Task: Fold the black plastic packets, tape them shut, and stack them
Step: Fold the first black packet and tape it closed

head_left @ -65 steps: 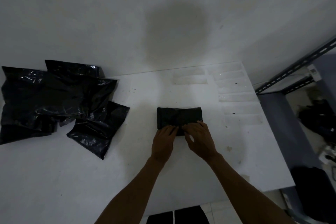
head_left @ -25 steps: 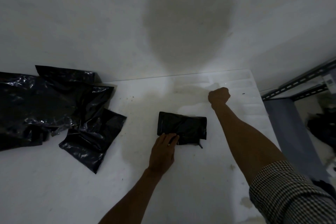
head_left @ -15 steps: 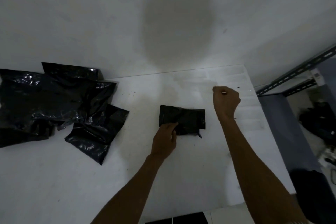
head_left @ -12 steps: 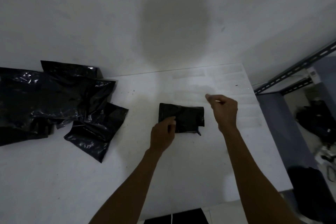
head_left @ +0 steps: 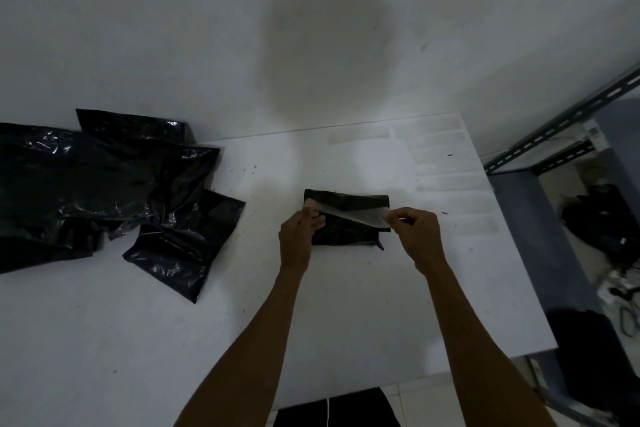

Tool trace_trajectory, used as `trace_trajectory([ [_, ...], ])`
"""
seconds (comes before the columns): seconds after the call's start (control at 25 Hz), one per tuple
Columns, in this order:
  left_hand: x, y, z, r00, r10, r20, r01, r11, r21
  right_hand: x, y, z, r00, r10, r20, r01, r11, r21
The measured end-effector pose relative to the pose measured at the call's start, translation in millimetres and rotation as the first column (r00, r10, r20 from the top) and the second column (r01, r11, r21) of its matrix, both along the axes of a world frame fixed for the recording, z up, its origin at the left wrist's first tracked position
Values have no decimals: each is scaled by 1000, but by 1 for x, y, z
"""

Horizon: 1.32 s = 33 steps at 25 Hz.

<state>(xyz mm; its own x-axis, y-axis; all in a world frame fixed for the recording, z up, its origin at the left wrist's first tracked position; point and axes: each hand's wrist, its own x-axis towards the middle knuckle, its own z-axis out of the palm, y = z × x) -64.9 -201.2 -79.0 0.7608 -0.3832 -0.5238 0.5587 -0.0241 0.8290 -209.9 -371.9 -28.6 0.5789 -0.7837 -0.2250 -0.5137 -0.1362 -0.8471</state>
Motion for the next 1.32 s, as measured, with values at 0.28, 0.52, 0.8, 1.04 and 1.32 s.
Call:
trace_trajectory([
  [0.28,0,0,3,993,116,-36,-113,992,64,-11,2,-7,990,115,83,-103,986,-129],
  [0.52,5,1,-11,996,41,74,-57,971,231,-16,5,-8,976,150,155,-123,977,-172],
  [0.8,0,3,-8,955,-49,292,-61,932,357,-3,4,-34,992,-106,-63,89,968,-235],
  [1.04,-10,6,-16,899,-92,428,-129,879,459,-1,14,-50,975,-178,-132,140,956,-256],
  [1.32,-21,10,-27,895,-40,444,-202,851,484,-2,26,-62,966,-221,-135,188,957,-222],
])
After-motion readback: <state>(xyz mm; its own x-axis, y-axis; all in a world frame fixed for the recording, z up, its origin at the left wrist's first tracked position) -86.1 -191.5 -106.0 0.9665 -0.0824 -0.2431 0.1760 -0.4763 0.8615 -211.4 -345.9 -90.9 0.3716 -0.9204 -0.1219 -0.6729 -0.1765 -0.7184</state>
